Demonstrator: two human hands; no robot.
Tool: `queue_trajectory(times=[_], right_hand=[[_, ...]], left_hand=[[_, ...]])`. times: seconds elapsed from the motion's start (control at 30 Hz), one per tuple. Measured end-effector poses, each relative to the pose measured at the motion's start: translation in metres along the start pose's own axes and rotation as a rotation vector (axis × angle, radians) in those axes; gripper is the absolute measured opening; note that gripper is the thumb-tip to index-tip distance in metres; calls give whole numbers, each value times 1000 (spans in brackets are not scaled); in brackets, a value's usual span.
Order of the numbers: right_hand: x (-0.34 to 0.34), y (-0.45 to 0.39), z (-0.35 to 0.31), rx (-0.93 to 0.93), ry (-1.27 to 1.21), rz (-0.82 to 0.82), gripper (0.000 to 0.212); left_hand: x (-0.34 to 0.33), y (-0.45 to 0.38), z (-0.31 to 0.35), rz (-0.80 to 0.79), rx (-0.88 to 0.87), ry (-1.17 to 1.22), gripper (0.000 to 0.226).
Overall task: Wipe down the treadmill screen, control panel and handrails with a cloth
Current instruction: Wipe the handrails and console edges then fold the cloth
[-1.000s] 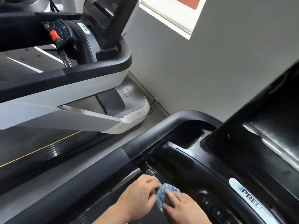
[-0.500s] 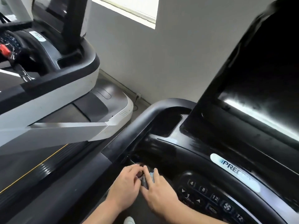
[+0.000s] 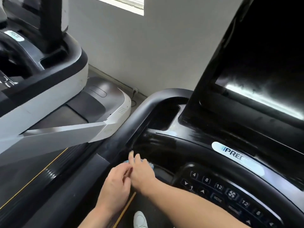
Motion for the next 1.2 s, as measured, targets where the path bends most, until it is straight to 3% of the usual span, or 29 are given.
queue_trajectory(times=[0.1,0.23,0.43,0.57,0.6,0.67,0.7,0.8,0.97,1.07,1.17,1.2], right_hand=[[-9,21,14,18,-15,-6,73],[-18,75,35,77,64,-99,49],[5,120,47,127,284,-142,48],[60,133,70,105,152,-40,62],[73,130,83,52,128,19,60],[90,121,102,-45,167,96,34],[89,117,103,-65,205,58,28],[48,112,76,20,374,-234,45],[39,106,79,74,431,-433,28],[66,112,120,-11,253,-306,29],[76,124,126,95,239,-69,36],[58,129,114,118,252,-101,35]], left_hand=[[-8,-5,8,-33,-25,11,47],[-34,-7,26,-134,-102,9,43],[-54,-4,40,-184,-148,-10,41],[-46,-5,42,-148,-160,53,36],[-43,-7,41,-125,-134,74,36],[-40,-10,39,-93,-102,86,37],[-39,-11,39,-82,-100,84,37],[-40,-9,40,-78,-114,92,34],[-41,-3,40,-69,-115,80,34],[-40,-5,41,-73,-121,87,38],[-45,-7,41,-82,-102,89,37],[-46,-7,44,-77,-106,85,38]])
Point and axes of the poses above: each hand's wrist, its own y-axis away from the middle knuckle, its own x-axis out of the back of the hand, z = x × y, the point moved 7 cm from there along -y, towards the middle knuckle, and after that the axes turned 1 degree about y, right-handed, at the moved point
